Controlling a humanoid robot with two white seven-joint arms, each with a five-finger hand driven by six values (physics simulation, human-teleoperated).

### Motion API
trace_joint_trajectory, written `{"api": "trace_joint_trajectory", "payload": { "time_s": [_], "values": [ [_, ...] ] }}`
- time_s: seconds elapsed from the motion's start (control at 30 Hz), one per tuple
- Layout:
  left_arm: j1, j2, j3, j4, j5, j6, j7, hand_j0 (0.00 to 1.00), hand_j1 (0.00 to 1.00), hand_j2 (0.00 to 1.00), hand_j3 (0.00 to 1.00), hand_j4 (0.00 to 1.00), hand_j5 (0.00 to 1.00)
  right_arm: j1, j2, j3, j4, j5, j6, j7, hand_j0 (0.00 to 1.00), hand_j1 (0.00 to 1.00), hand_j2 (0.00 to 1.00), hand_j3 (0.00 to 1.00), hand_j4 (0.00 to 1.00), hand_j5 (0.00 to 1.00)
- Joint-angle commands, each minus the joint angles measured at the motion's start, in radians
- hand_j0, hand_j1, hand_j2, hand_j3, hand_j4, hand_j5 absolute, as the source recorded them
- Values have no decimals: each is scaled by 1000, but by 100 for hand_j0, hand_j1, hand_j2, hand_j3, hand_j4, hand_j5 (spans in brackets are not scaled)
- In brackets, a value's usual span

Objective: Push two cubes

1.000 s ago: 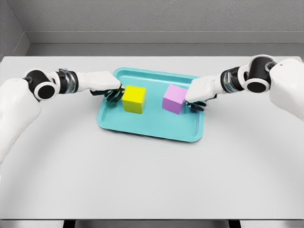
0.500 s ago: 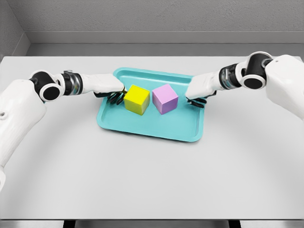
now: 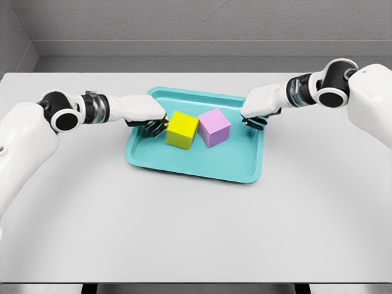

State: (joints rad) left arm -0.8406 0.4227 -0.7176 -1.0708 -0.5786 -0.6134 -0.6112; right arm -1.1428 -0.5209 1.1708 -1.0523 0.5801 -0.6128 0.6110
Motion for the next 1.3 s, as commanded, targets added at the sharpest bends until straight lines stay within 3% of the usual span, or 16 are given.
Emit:
{"api": "trace_joint_trajectory", "payload": {
  "time_s": [0.0, 0.13, 0.27, 0.37, 0.47, 0.63, 0.77, 1.27],
  "values": [
    [0, 36, -13, -49, 43, 3, 0, 18, 18, 18, 18, 18, 18, 0, -1, -7, 5, -3, 2, 0, 9, 9, 9, 9, 9, 9],
    [3, 45, -37, -66, 49, 3, 0, 18, 18, 18, 18, 18, 18, 0, -1, -7, 3, -2, 2, 0, 9, 9, 9, 9, 9, 9],
    [2, 117, -100, -109, 125, 3, 0, 16, 16, 16, 16, 16, 16, 0, -5, -7, 3, -2, 2, 0, 10, 10, 10, 10, 10, 10],
    [2, 139, -106, -116, 126, 3, 0, 17, 17, 17, 17, 17, 17, 2, -10, -7, 3, -2, 2, 0, 10, 10, 10, 10, 10, 10],
    [5, 180, -149, -193, 155, 3, 0, 17, 17, 17, 17, 17, 17, 0, -13, -8, 3, -2, 2, 0, 10, 10, 10, 10, 10, 10],
    [8, 153, -154, -184, 149, 3, 0, 16, 16, 16, 16, 16, 16, 0, -13, -8, 3, -2, 2, 0, 11, 11, 11, 11, 11, 11],
    [6, 105, -152, -92, 134, 3, 0, 16, 16, 16, 16, 16, 16, 0, -13, -8, 0, -2, 2, 0, 12, 12, 12, 12, 12, 12],
    [5, 36, -175, -80, 92, 3, 0, 12, 12, 12, 12, 12, 12, -2, -13, -7, -1, -2, 2, 0, 12, 12, 12, 12, 12, 12]
  ]
}}
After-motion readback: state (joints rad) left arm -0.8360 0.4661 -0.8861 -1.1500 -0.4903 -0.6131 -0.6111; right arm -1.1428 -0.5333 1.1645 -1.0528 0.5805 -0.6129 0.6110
